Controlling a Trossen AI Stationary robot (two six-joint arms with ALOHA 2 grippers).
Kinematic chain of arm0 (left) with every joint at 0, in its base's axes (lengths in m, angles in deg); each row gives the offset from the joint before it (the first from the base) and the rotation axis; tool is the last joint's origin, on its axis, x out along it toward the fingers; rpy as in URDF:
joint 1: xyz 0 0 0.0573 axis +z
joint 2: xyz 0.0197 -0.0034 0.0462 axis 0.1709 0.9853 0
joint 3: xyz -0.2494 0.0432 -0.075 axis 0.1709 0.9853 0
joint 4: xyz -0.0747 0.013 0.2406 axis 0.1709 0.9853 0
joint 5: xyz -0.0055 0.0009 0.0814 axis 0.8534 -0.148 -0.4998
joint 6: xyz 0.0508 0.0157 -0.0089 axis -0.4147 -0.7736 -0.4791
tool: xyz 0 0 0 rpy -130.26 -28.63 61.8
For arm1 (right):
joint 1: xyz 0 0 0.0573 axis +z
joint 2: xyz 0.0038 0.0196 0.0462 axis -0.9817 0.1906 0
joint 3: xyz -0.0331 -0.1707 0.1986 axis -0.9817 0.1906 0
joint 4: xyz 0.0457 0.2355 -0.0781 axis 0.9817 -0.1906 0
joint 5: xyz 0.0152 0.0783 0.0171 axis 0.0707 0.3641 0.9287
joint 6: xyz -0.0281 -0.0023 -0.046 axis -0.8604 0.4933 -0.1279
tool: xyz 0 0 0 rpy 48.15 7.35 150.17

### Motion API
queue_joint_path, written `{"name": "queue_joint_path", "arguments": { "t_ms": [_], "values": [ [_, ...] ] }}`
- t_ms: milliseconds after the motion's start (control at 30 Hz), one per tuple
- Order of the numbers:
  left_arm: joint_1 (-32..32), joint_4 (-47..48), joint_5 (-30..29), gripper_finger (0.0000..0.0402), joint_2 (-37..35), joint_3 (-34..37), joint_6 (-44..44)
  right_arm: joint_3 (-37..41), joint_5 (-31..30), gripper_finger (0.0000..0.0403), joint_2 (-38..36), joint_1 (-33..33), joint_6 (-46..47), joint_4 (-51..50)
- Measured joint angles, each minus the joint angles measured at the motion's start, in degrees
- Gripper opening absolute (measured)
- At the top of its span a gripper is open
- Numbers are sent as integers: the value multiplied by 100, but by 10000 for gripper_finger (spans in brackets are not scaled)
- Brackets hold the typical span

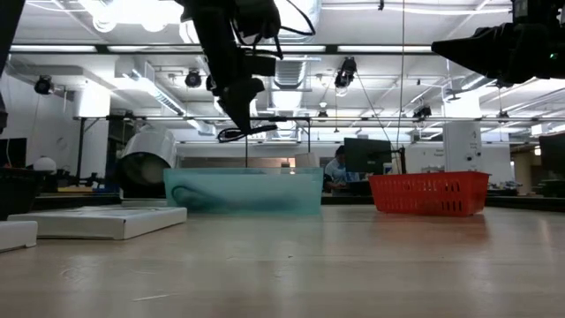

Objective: Pick and place items into bin
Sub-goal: Put the black charger cable into the transparent green bin, then put the top card reader box into the black bin

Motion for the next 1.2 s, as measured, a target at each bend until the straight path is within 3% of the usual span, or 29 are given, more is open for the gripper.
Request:
{"name": "queue_joint_path", "arguments": {
  "t_ms": [433, 533, 667, 833, 1000, 1200],
  "values": [
    [67, 102, 42, 87, 0, 4, -221, 2, -1, 52, 0, 0, 29, -15],
    [48, 546, 268, 89, 0, 7, 297, 2, 1, 52, 0, 0, 28, -18],
    [43, 1566, 1045, 89, 0, 0, 1122, 2, -1, 52, 1, 0, 28, -45],
    [-31, 2961, 1989, 89, 0, 68, 2818, 2, -1, 52, 2, 0, 28, -64],
    [-406, 3668, 2109, 89, 0, 193, 3856, 2, -1, 52, 2, 0, 25, -105],
    [-870, 3617, 2116, 89, -4, 263, 4075, 2, -1, 52, 4, 0, 18, -107]
  ]
}}
